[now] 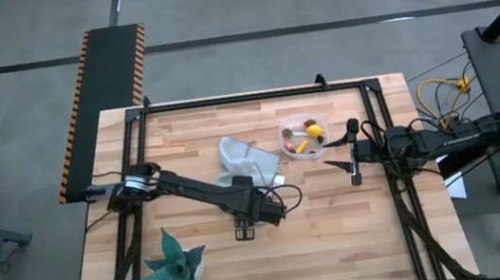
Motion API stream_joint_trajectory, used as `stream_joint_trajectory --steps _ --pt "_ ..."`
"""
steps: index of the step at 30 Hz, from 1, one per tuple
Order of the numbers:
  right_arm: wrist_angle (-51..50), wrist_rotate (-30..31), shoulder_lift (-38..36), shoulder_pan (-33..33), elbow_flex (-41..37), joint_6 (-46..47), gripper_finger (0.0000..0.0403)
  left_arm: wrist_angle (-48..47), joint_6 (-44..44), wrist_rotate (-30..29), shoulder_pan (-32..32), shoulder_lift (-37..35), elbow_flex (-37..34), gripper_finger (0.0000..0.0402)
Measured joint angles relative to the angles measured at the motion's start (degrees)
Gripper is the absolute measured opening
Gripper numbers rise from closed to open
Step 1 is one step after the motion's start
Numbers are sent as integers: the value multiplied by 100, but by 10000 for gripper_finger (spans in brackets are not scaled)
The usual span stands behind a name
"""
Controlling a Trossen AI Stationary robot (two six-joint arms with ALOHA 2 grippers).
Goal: Pick and placing Produce into tupperware
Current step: Put the lemon into the transparent bin
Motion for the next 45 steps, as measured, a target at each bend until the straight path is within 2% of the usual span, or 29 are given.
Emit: stream_joint_trajectory --steps 6,12,19,27,32,38,45 --pt "9 0 1 -1 0 2 199 -13 21 -92 0 -160 140 172" --pt "15 0 0 1 0 2 199 9 397 -513 169 -205 219 172" --pt "12 -1 1 1 0 22 199 627 1335 -889 561 -213 260 172" --pt "11 -2 1 1 0 46 199 1790 2606 -928 1254 -216 271 170" --pt "11 -2 -1 1 0 46 199 2381 3297 -845 1682 -216 271 170" --pt "11 -2 -1 1 0 46 199 3510 4225 -401 2045 -214 271 170" --pt "10 -2 1 0 0 46 199 4438 4527 258 2505 -62 286 170"
